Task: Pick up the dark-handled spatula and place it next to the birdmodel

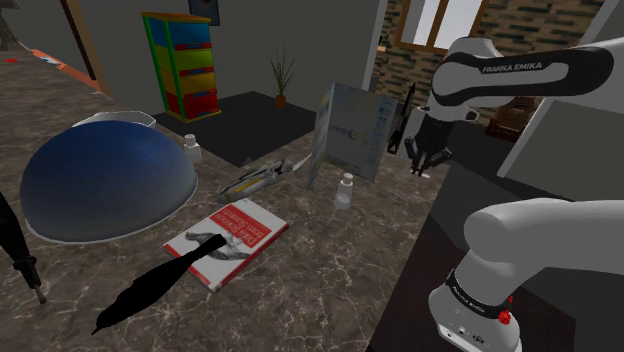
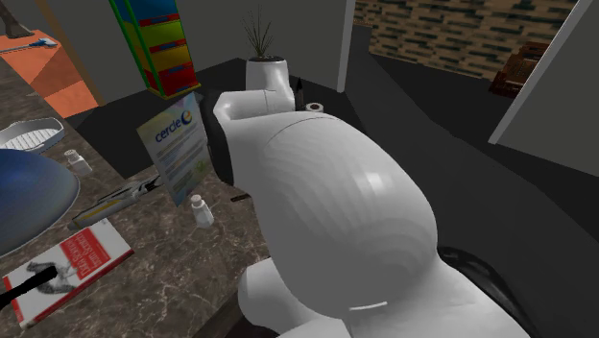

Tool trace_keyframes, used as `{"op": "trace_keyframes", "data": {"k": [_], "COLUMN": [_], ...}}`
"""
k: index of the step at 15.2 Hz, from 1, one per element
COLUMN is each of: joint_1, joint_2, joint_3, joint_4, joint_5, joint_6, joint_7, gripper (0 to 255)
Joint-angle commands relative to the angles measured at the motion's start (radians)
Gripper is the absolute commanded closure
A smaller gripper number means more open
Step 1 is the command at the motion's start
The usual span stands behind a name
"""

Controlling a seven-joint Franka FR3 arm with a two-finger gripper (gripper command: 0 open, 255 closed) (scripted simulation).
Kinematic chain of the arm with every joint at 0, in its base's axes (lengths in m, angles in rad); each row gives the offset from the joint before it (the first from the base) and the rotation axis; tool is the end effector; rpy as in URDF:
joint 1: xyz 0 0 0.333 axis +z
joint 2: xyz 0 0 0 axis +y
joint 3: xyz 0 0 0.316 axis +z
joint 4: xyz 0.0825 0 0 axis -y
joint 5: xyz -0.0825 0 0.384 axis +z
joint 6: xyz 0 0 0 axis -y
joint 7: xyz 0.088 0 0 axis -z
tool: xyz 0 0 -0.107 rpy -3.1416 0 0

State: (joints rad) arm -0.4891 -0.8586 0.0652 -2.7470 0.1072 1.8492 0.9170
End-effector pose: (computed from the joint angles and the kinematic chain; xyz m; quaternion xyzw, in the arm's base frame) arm 0.2671 -0.1121 0.4496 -0.7657 0.6423 0.0254 0.0212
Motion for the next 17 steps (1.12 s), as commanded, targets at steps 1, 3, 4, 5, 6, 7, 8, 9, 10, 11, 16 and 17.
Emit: {"op": "trace_keyframes", "data": {"k": [1, 3, 4, 5, 6, 7, 8, 9, 10, 11, 16, 17], "joint_1": [-0.001, 0.015, 0.031, 0.048, 0.065, 0.082, 0.1, 0.118, 0.136, 0.154, 0.237, 0.252], "joint_2": [-0.007, -0.029, -0.05, -0.07, -0.088, -0.105, -0.119, -0.132, -0.143, -0.152, -0.168, -0.166], "joint_3": [-0.002, 0.019, 0.041, 0.063, 0.086, 0.109, 0.132, 0.156, 0.18, 0.204, 0.331, 0.356], "joint_4": [0.023, 0.015, 0.005, -0.003, -0.01, -0.016, -0.02, -0.023, -0.024, -0.024, -0.005, 0.003], "joint_5": [-0.002, 0.016, 0.036, 0.056, 0.077, 0.098, 0.12, 0.142, 0.164, 0.187, 0.299, 0.321], "joint_6": [-0.03, -0.043, -0.052, -0.062, -0.07, -0.079, -0.086, -0.093, -0.099, -0.105, -0.118, -0.118], "joint_7": [0.002, 0.026, 0.05, 0.075, 0.1, 0.125, 0.151, 0.178, 0.204, 0.231, 0.366, 0.392], "gripper": [255, 255, 255, 255, 255, 255, 255, 255, 255, 255, 255, 255]}}
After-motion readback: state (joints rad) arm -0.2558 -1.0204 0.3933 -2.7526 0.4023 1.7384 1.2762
